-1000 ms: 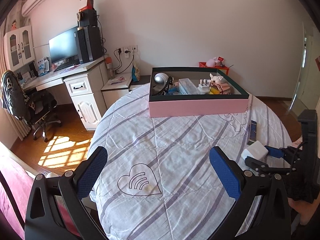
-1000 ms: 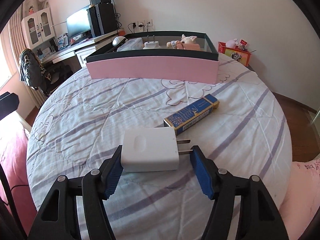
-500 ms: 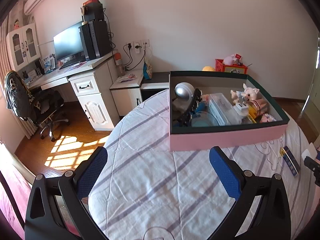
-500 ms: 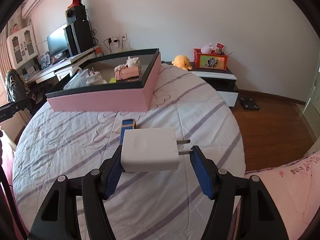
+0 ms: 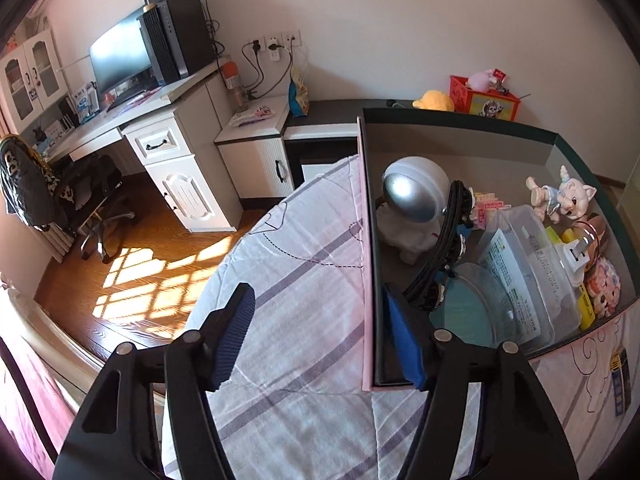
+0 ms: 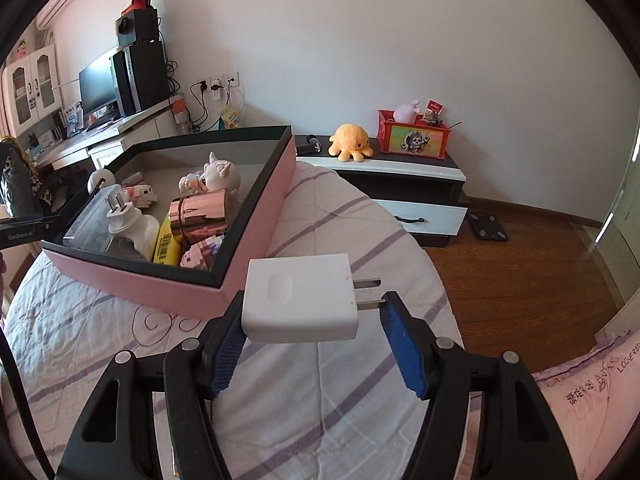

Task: Organize rigid objects
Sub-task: 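Drop the plug adapter into the box with the right tool while the left tool grips the wall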

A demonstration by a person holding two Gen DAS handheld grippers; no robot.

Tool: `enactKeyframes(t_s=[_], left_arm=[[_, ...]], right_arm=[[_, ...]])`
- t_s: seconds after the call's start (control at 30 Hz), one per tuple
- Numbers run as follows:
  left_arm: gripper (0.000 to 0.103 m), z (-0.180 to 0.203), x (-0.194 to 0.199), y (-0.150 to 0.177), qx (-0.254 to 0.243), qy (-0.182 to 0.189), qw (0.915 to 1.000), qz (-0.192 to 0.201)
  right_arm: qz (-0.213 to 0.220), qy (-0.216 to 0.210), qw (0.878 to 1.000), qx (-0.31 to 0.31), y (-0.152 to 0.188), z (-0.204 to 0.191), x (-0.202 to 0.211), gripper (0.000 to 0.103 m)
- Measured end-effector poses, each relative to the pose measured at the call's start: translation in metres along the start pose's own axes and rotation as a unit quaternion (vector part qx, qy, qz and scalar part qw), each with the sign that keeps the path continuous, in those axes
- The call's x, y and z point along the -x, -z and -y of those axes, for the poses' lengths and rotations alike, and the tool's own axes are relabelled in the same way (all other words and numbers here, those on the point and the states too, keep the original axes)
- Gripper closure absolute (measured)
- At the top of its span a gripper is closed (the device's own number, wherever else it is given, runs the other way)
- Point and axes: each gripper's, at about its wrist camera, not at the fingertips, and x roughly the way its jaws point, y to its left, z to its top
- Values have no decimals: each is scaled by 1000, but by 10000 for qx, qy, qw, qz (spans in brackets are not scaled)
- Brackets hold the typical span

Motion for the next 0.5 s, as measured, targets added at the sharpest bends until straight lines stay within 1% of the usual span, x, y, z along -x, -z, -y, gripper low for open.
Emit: enactKeyframes(t_s=[0.03,0.07,0.1,0.13,0.17,0.2,0.23,0.3,0.5], left_arm=[[49,5,-4,-1,-56,34,10000,-47],[62,7,-6,-1,-87,136,9998,-63],[68,8,-8,-2,-108,276,9995,-100],[78,9,-10,-2,-133,385,9991,-154],[85,11,-11,-3,-168,447,9987,-172],[88,13,-10,-3,-219,469,9985,-160],[94,16,-9,-3,-267,483,9984,-155],[97,19,-9,-3,-313,484,9982,-142],[97,19,-8,-3,-300,533,9980,-138]], right_arm=[[21,9,10000,15,-4,-1,-2,36],[14,-2,10000,41,-9,-2,-5,36],[37,-4,10000,53,-12,-2,-6,36],[46,4,10000,71,-16,-3,-7,36],[63,6,9999,104,-21,-5,-8,36],[98,16,9999,126,-25,-6,-8,36],[121,22,9998,155,-29,-8,-8,36],[175,19,9996,217,-37,-13,-7,36],[321,-51,9985,436,-62,-34,-8,36]])
